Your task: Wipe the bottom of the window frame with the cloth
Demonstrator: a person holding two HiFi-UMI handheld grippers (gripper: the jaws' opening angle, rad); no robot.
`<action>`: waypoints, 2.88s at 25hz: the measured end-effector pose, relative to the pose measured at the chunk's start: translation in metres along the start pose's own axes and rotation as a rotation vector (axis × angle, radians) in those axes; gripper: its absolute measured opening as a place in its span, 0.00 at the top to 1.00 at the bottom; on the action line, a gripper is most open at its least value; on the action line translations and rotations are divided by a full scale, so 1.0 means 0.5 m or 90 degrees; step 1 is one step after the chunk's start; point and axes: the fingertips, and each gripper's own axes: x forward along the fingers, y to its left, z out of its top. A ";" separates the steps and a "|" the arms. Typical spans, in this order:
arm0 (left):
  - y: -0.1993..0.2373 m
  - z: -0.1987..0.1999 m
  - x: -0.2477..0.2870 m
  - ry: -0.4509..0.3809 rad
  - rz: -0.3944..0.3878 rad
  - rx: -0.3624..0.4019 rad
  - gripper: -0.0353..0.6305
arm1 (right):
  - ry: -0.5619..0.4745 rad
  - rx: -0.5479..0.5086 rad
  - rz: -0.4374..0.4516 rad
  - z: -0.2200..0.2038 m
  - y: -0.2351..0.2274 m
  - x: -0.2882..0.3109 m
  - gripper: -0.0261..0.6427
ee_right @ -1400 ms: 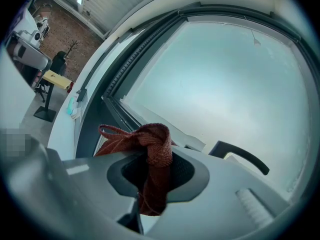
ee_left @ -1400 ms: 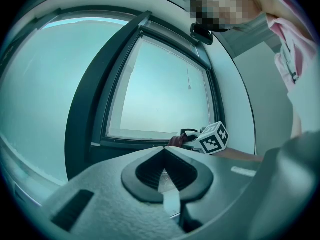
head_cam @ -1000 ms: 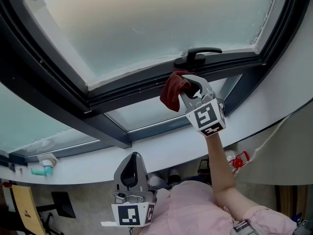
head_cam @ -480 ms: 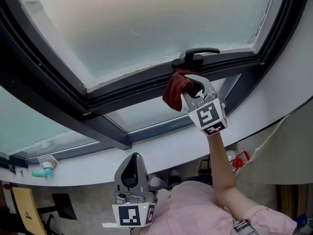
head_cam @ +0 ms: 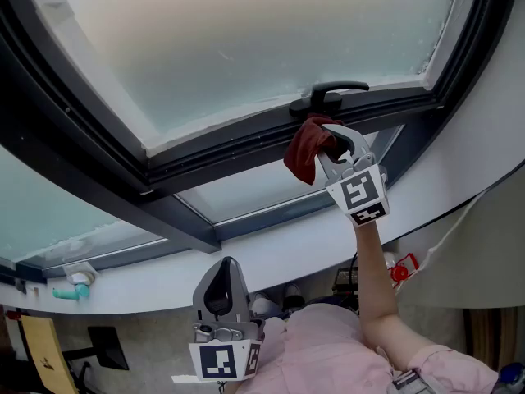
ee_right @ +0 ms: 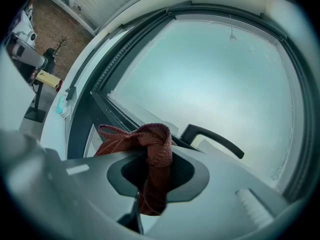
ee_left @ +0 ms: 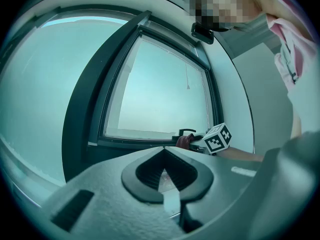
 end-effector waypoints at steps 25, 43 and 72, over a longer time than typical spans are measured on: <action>0.091 0.011 -0.027 0.001 -0.009 -0.016 0.95 | -0.107 0.207 -0.017 0.073 0.069 -0.033 0.86; 0.269 0.051 -0.152 -0.017 0.082 0.005 0.95 | -0.114 0.250 0.302 0.248 0.591 0.164 0.87; 0.367 0.043 -0.222 -0.025 0.123 -0.014 0.95 | -0.099 0.282 0.231 0.251 0.611 0.249 0.87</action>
